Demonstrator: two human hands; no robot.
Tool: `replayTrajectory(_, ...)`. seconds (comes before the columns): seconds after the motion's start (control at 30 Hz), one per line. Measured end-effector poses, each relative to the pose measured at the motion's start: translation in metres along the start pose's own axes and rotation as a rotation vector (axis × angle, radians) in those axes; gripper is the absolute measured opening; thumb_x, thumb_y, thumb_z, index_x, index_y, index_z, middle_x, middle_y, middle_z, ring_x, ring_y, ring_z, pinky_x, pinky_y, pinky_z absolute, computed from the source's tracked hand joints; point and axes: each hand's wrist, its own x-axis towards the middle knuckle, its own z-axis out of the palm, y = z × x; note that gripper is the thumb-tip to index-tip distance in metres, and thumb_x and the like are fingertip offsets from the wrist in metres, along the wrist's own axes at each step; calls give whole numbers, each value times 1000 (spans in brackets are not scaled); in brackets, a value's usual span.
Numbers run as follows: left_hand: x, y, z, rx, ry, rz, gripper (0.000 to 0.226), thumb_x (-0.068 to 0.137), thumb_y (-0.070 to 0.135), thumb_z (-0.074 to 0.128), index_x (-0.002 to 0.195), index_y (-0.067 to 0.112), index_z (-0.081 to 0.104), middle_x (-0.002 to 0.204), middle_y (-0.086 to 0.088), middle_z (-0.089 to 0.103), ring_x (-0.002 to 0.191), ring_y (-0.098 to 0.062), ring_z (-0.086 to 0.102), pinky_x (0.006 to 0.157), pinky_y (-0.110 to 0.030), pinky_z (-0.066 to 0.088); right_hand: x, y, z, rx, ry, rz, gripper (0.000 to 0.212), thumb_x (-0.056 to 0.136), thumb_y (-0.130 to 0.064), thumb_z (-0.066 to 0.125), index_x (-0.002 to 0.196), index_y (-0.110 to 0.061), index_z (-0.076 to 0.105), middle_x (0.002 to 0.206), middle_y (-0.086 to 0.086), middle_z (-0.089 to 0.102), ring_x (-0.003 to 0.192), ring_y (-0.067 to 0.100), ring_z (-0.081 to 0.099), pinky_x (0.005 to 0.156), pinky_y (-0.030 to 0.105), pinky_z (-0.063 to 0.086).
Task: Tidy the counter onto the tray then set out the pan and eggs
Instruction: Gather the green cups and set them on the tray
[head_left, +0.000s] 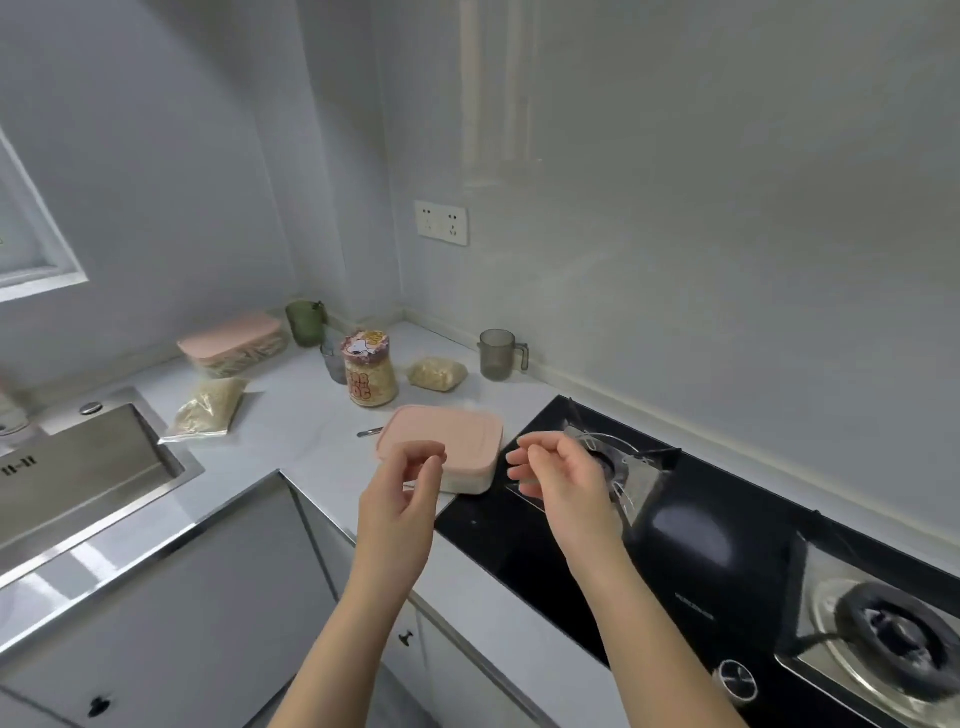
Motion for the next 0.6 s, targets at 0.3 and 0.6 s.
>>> replayTrajectory(0.3, 86, -48, -56, -26, 157, -84, 20, 95, 13, 51, 94, 28, 64, 93, 15, 68, 94, -7, 63, 83, -38, 53, 81, 12, 96, -89, -175, 20, 17, 97, -12, 49, 96, -19, 64, 91, 1, 71, 84, 14, 67, 73, 24, 52)
replayTrajectory(0.6, 198, -110, -117, 21, 116, -121, 20, 94, 10, 53, 94, 27, 63, 96, 9, 68, 95, -11, 63, 80, -37, 54, 156, 27, 195, -140, -163, 67, 17, 97, -9, 49, 95, -17, 64, 89, 0, 71, 82, 13, 65, 73, 23, 53)
